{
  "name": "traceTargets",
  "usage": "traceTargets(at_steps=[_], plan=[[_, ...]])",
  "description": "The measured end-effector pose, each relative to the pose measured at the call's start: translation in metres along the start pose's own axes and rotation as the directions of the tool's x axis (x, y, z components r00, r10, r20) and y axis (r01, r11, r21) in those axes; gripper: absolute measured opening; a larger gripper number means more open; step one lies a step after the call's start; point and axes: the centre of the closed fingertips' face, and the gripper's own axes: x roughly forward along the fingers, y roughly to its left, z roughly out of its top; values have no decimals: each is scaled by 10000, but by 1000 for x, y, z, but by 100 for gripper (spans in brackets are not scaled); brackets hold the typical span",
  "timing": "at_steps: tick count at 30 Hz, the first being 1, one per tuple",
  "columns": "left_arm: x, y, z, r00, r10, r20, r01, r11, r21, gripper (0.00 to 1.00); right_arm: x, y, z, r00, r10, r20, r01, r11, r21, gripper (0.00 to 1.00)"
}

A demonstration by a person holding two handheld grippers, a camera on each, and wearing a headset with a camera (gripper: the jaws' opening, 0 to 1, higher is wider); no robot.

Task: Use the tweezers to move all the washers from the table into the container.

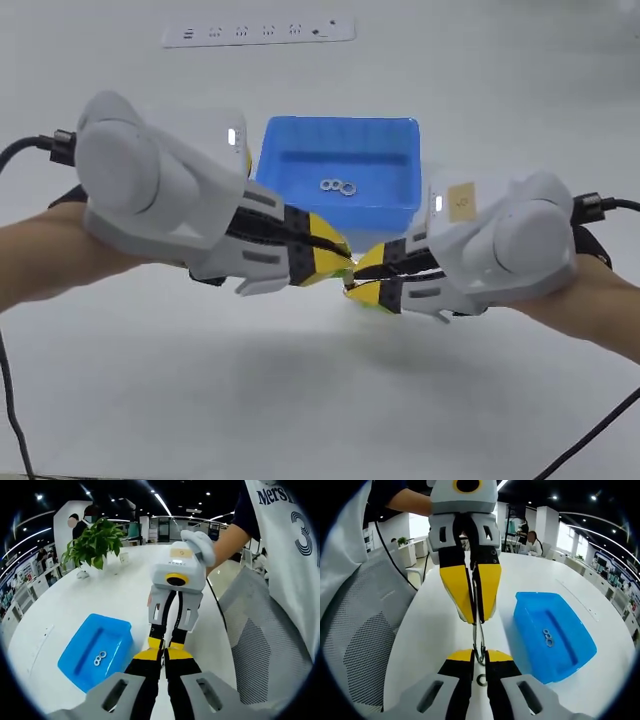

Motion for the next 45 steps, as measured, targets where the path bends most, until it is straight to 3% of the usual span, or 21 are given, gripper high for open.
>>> traceTargets(at_steps=[10,24,35,45], plan=[[-5,-1,5,10000,-45,-61,46,9996,280,7,-4,1,6,9997,-19,226,17,10000,88,9],[-24,1,30,10000,-59,16,57,9959,905,6,-21,-7,35,9963,-459,731,463,9989,-46,9],[-40,16,55,9996,200,210,-231,9876,1554,6,-36,-28,59,9893,-1059,1006,1082,9940,-174,9],[-43,43,76,9993,178,333,-247,9751,2206,7,-48,-59,74,9750,-1732,1390,1772,9840,-166,9]])
